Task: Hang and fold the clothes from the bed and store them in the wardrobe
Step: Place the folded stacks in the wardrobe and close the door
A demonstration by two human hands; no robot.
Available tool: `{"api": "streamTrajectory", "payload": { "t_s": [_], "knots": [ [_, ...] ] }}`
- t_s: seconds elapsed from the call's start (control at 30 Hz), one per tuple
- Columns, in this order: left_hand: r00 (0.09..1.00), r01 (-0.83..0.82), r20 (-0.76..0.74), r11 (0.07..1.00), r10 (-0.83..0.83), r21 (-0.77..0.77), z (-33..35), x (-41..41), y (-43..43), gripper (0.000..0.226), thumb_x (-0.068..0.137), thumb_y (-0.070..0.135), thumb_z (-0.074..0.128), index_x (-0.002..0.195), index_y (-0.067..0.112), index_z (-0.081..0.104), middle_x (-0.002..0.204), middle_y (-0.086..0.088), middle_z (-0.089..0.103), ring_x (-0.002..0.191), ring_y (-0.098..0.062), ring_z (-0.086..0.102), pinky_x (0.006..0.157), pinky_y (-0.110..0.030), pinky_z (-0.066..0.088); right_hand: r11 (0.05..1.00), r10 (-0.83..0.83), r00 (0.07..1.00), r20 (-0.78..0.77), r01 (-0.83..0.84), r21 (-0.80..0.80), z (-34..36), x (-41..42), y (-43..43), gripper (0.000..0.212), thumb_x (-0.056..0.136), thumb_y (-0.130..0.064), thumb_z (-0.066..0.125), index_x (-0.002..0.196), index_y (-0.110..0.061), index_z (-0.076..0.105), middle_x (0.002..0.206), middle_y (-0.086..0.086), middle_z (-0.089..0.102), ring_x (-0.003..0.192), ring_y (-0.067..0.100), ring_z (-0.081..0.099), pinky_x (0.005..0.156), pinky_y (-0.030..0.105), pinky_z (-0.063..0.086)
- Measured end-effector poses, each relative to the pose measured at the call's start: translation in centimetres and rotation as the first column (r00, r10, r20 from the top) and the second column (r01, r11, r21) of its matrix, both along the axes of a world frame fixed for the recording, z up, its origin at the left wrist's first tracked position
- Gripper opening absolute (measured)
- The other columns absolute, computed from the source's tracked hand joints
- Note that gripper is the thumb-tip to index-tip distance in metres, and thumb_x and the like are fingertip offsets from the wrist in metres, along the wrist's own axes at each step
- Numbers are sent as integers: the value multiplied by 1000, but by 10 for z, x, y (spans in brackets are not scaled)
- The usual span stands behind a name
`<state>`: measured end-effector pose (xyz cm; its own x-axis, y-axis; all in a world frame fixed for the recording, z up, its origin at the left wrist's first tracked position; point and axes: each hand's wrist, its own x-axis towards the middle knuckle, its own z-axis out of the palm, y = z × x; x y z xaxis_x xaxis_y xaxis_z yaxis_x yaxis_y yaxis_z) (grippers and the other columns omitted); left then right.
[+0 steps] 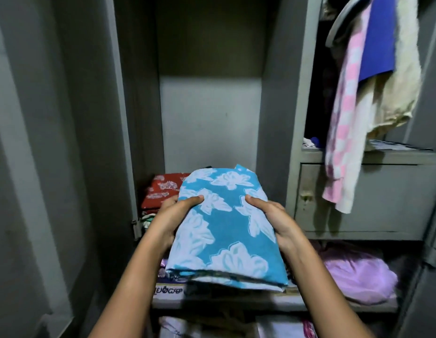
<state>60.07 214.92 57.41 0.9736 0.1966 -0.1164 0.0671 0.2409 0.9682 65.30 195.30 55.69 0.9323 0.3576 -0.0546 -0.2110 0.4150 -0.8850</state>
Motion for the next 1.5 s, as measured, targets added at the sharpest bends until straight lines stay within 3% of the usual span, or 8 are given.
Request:
{"api": "streamTrajectory", "payload": {
  "t_s": [0.23, 0.43, 0.63, 0.8, 0.93, 1.07, 1.3, 1.5],
  "knots": [
    [985, -168, 17, 926, 173, 339, 12, 81, 39, 30, 81, 18, 71, 107, 8, 58, 100, -10, 70, 74, -16, 68, 53, -20, 53, 997, 71, 996, 54, -73, 32, 14, 95, 48, 22, 86, -1, 60, 108, 1, 64, 99, 19, 71, 74, 28, 71, 65, 41, 59],
    [874, -337, 63, 506, 482, 794, 49, 150, 91, 45, 80, 28, 72, 117, 11, 52, 119, -5, 59, 105, -24, 59, 85, -31, 49, 987, 160, 985, 61, -160, -9, 21, 180, 125, 31, 88, -4, 59, 118, 1, 58, 110, 20, 67, 99, 37, 65, 86, 52, 52],
    [814, -434, 299, 178, 498, 883, 65, 196, 119, 45, 85, 15, 62, 128, 3, 50, 130, -17, 53, 121, -30, 48, 95, -32, 39, 966, 254, 963, 86, -249, -62, 18, 241, 191, 27, 93, -8, 55, 118, 1, 56, 117, 19, 64, 91, 29, 66, 83, 43, 55],
    [845, -413, 208, 355, 493, 839, 3, 211, 122, 31, 91, 25, 55, 115, 8, 63, 117, -13, 64, 118, -27, 52, 92, -25, 37, 592, 336, 828, 449, 186, -784, 1, 259, 205, 72, 64, -39, 73, 126, -8, 52, 130, 13, 50, 116, 29, 53, 100, 39, 45],
    [801, -482, 255, 329, 542, 812, -23, 205, 118, 32, 97, 29, 45, 98, 5, 66, 106, -19, 66, 109, -36, 55, 83, -33, 40, 849, 306, 860, 408, -53, -525, 15, 239, 217, 32, 90, -21, 61, 120, -11, 54, 100, 7, 60, 86, 16, 58, 84, 29, 49],
    [792, -532, 240, 442, 561, 722, -23, 199, 119, 45, 99, 37, 36, 93, 3, 65, 100, -17, 69, 104, -33, 59, 83, -33, 42, 872, 382, 918, 106, -321, -369, 9, 224, 226, 18, 100, -24, 42, 91, -15, 55, 68, -1, 42, 61, 5, 39, 83, 24, 48],
    [763, -613, 195, 595, 616, 520, -22, 189, 104, 62, 97, 53, 18, 116, 16, 63, 121, -10, 63, 119, -27, 52, 105, -34, 34, 893, 399, 914, 74, -369, -258, 11, 210, 217, 53, 100, -40, 37, 138, -4, 38, 141, 18, 43, 131, 26, 42, 108, 33, 32],
    [712, -697, 262, 702, 652, 148, -14, 143, 70, 58, 98, 49, 27, 122, 7, 57, 110, -11, 62, 99, -19, 57, 93, -31, 43, 886, 429, 899, 81, -402, -229, 15, 165, 186, 56, 98, -49, 32, 137, -9, 41, 142, 17, 42, 130, 30, 41, 109, 39, 33]
  ]
}}
